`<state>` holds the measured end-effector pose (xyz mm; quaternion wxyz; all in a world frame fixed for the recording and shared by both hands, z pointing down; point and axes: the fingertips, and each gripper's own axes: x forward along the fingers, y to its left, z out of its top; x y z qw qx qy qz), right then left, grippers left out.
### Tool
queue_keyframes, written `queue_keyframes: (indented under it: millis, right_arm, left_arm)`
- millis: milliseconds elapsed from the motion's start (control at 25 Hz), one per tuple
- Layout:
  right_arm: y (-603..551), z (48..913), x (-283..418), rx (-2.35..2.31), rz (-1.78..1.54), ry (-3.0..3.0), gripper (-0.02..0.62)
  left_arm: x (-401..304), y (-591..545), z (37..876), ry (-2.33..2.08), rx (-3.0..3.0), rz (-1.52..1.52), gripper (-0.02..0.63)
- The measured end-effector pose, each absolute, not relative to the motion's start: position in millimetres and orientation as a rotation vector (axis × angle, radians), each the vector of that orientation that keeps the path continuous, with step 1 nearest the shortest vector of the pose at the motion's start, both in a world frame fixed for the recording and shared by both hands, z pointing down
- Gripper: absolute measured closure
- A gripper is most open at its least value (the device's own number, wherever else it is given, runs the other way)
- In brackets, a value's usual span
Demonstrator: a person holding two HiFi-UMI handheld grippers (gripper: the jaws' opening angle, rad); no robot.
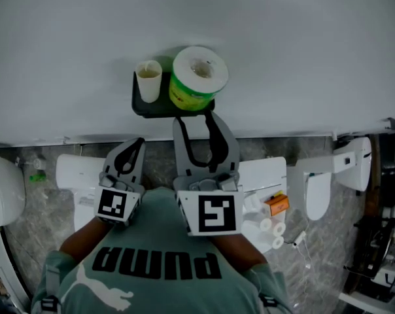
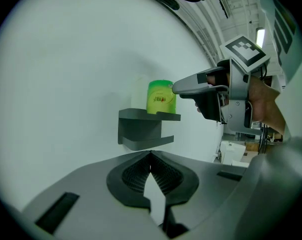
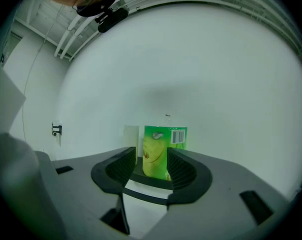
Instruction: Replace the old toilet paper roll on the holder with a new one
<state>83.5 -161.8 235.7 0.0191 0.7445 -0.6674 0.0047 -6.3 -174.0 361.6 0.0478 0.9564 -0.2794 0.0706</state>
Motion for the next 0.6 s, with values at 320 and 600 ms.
queue_keyframes:
  millis: [320,600]
  right_arm:
    - [-158,227,102,2.347,-0.005,-2.117,0.416]
    - [-164,220,111,2.317,-0.016,-2.183,0.403]
  left_arm:
    - [1,-169,361,-0.880,2.922,0.252,0.603]
    - [0,-170,359,-0.943,2.908,0.265,0.603]
